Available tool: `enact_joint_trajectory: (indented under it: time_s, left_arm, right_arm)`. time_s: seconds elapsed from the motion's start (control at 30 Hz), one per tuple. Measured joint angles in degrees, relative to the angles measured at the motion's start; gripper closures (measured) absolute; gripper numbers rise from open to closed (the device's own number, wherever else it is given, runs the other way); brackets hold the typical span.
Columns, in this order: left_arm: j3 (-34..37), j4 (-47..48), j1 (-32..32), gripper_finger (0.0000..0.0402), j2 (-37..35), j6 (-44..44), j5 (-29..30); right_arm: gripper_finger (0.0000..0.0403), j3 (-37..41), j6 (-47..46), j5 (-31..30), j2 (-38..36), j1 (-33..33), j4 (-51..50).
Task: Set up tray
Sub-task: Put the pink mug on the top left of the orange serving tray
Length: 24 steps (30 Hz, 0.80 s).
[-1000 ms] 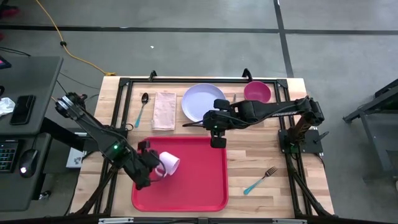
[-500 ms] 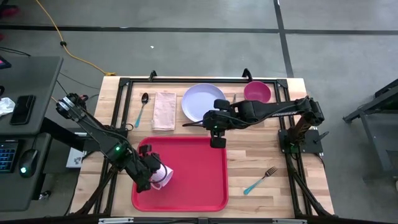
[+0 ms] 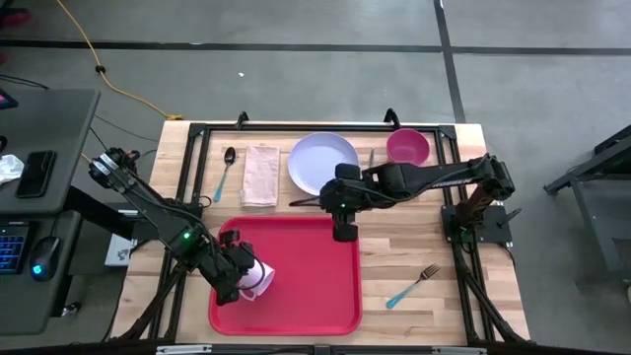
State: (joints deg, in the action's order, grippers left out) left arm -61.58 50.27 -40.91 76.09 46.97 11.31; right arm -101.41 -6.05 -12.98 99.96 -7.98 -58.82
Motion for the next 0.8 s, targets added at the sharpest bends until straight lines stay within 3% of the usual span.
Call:
enact_joint_trajectory:
  time_s: [0.27,0.8]
  left_arm:
    - [0.02,2.85,0.00,0.0339,0.00,3.22,0.14]
    - [0.04,10.39,-1.39,0.0339,-0.04,10.96,-1.92]
  right_arm:
    - [0.0295,0.00,1.03,1.32,0.00,-1.46,0.65]
    - [0.0295,0.02,9.14,4.98,4.28,-8.13,12.85]
